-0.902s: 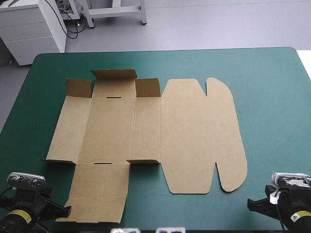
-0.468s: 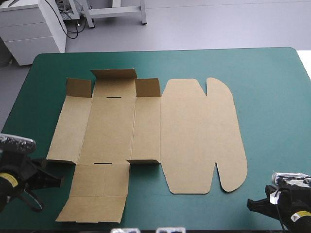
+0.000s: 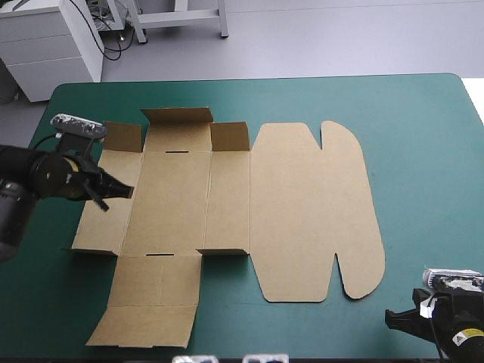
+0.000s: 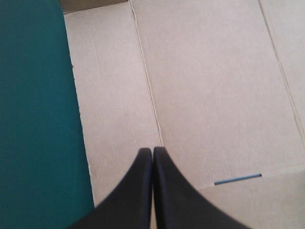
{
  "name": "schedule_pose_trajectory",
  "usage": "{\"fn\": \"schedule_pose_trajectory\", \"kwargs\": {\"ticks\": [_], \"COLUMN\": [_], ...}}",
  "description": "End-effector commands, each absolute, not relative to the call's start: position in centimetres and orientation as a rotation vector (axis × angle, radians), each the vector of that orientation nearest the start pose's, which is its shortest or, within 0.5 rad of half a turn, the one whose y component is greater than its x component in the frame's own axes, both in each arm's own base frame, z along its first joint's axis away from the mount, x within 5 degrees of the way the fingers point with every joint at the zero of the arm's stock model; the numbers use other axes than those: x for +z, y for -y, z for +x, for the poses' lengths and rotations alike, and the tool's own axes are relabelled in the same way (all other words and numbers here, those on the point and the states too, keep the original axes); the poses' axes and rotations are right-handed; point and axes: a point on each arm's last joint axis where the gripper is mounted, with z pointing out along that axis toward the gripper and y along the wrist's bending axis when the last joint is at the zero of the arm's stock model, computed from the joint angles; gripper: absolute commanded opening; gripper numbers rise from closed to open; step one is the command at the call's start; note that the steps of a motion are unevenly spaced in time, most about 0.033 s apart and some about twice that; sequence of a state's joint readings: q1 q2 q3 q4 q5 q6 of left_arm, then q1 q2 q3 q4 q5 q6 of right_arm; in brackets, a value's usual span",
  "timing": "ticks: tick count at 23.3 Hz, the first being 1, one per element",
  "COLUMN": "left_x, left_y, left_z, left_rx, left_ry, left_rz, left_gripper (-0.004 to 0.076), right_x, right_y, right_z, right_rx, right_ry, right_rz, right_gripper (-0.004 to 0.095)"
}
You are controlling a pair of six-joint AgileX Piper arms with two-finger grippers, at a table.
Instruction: Fold the box
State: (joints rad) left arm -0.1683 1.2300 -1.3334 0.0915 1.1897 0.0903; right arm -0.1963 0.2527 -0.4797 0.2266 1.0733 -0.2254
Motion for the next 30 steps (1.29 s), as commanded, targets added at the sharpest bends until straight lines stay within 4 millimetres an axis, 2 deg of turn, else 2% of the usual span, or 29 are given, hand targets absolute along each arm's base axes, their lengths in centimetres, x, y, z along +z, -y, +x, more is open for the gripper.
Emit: {"fn": "schedule_pose_trajectory", "kwargs": {"ticks": [1, 7, 10, 11, 15, 18, 21, 24, 30], "left_x": [40.4, 38.7, 37.5, 36.6, 33.9, 31.6, 29.6, 27.9, 27.0], "left_y": [2.0, -2.6, -5.3, -7.2, -11.2, -12.9, -13.6, -14.7, -15.4], "left_z": [26.3, 30.0, 30.8, 31.0, 31.3, 32.0, 32.8, 32.9, 32.7], "left_rx": [0.049, -0.191, -0.309, -0.344, -0.361, -0.443, -0.466, -0.35, -0.293], "left_ry": [-2.499, -2.557, -2.566, -2.588, -2.666, -2.718, -2.769, -2.862, -2.941], "left_rz": [0.266, 0.133, 0.043, -0.012, -0.036, -0.084, -0.098, -0.083, -0.232], "left_gripper": [-0.0008, -0.0008, -0.0008, -0.0008, -0.0008, -0.0007, -0.0007, -0.0008, -0.0008], "right_x": [28.0, 28.0, 28.0, 28.0, 28.0, 28.0, 28.0, 27.9, 27.9], "right_y": [-1.1, -1.1, -1.1, -1.1, -1.1, -1.1, -1.1, -1.1, -1.0], "right_z": [4.0, 4.0, 4.0, 4.0, 4.0, 4.0, 4.0, 4.0, 4.0], "right_rx": [0.076, 0.076, 0.076, 0.076, 0.076, 0.076, 0.074, 0.071, 0.066], "right_ry": [-2.23, -2.23, -2.23, -2.23, -2.23, -2.23, -2.231, -2.233, -2.233], "right_rz": [-0.003, -0.003, -0.003, -0.003, -0.003, -0.003, 0.003, 0.01, 0.024], "right_gripper": [-0.0014, -0.0014, -0.0014, -0.0014, -0.0014, -0.0014, -0.0014, -0.0014, -0.0014]}}
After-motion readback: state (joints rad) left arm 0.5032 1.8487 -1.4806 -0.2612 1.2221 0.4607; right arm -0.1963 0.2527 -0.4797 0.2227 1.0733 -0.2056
